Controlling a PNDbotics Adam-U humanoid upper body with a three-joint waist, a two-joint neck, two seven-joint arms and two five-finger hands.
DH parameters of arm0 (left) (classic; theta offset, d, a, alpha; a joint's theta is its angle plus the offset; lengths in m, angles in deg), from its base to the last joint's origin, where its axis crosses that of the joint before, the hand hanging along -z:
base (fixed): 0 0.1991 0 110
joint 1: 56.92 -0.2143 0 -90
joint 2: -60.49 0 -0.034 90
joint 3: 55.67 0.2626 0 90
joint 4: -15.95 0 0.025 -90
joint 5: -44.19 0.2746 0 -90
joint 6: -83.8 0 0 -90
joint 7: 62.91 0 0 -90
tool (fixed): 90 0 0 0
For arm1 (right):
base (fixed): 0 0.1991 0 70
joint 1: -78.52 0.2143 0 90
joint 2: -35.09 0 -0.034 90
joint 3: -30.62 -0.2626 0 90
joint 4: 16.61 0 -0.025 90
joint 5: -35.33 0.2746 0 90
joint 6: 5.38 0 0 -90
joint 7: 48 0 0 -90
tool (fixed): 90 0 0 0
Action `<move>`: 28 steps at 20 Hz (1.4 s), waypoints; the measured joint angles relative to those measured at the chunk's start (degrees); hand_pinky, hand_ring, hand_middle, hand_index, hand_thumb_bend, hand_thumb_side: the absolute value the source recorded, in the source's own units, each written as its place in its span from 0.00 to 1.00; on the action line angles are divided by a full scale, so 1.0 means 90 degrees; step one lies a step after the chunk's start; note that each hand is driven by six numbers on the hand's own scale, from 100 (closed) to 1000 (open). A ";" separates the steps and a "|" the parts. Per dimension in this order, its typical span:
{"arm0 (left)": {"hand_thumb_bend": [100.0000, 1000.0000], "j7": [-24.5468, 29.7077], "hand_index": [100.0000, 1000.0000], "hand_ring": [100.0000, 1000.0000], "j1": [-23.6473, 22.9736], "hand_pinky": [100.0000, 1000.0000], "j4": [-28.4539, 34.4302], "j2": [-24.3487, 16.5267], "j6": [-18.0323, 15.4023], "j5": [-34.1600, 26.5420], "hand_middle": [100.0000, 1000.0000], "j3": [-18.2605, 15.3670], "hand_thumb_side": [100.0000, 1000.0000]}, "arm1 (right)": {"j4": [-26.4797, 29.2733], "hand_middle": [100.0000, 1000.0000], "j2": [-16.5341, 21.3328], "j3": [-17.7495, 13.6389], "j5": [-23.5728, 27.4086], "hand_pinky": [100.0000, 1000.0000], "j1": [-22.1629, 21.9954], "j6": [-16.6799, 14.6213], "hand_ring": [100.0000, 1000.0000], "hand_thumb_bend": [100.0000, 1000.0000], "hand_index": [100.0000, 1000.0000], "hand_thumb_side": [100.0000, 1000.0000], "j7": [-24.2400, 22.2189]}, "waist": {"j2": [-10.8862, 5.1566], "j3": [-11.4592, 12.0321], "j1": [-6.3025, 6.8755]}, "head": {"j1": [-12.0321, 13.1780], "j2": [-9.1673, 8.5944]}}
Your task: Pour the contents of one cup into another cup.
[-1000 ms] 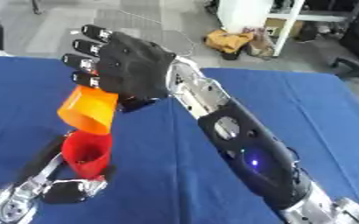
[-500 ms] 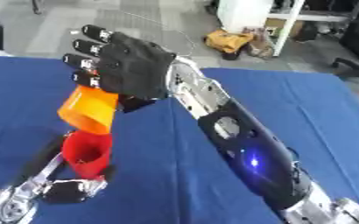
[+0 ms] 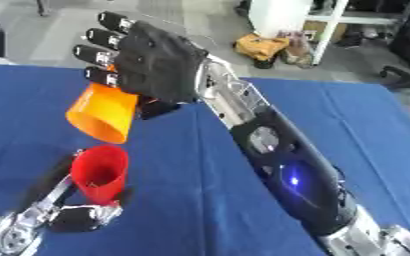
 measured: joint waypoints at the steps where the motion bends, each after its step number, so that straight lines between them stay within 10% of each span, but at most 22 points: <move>1: 0.00 0.0000 0.53 0.29 0.0000 0.50 0.0000 0.0000 0.0000 0.0000 0.31 0.0000 0.55 | 0.0019 0.52 0.0001 -0.0002 0.0022 0.44 0.0000 -0.0011 0.48 0.00 0.52 0.49 -0.0011 | 0.0000 0.0000 0.0000 | 0.0001 0.0000; 28: 0.00 0.0017 0.53 0.29 -0.0026 0.50 0.0029 -0.0005 0.0017 -0.0012 0.31 0.0000 0.55 | -0.0417 0.47 -0.0086 0.0391 -0.0339 0.44 -0.0133 0.0031 0.44 0.00 0.51 0.51 0.0031 | -0.0002 0.0045 0.0000 | 0.0012 0.0002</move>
